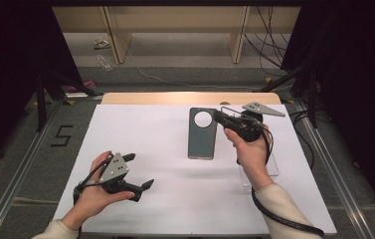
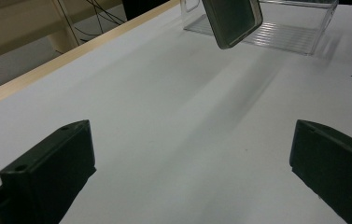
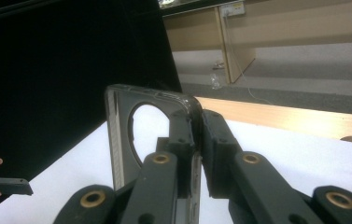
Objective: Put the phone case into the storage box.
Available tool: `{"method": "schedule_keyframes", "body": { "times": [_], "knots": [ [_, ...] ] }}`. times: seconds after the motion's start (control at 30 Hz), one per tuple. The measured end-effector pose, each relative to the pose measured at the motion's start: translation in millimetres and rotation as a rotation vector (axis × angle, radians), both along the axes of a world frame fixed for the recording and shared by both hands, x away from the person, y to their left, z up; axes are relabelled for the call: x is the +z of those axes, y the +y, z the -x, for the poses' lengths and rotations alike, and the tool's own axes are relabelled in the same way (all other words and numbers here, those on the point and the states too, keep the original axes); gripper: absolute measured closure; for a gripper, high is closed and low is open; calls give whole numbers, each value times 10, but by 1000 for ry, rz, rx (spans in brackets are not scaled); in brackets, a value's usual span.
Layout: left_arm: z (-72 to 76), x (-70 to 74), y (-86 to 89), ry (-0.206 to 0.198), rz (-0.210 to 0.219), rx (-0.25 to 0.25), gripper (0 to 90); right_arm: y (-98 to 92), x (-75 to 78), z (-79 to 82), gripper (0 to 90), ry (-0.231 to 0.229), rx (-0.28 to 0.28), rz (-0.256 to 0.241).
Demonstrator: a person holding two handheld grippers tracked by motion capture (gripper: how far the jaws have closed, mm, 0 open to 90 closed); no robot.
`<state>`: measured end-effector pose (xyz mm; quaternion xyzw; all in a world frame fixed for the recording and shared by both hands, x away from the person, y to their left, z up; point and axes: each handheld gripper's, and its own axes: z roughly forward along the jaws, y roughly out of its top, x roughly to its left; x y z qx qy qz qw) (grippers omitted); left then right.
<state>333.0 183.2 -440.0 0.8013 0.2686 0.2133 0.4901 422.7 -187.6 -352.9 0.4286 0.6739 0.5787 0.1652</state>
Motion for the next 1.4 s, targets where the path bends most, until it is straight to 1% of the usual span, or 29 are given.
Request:
{"method": "schedule_keyframes", "body": {
  "times": [0.57, 0.97, 1.4],
  "knots": [
    [-4, -3, 8, 3, 6, 7, 0, -86, 48, -6, 836, -22, -21, 6],
    [-5, -1, 8, 1, 13, 9, 3, -125, 65, -10, 836, -25, -30, 20],
    [-7, -2, 10, 0, 13, 13, 3, -209, 103, -16, 835, -34, -50, 16]
  ]
}}
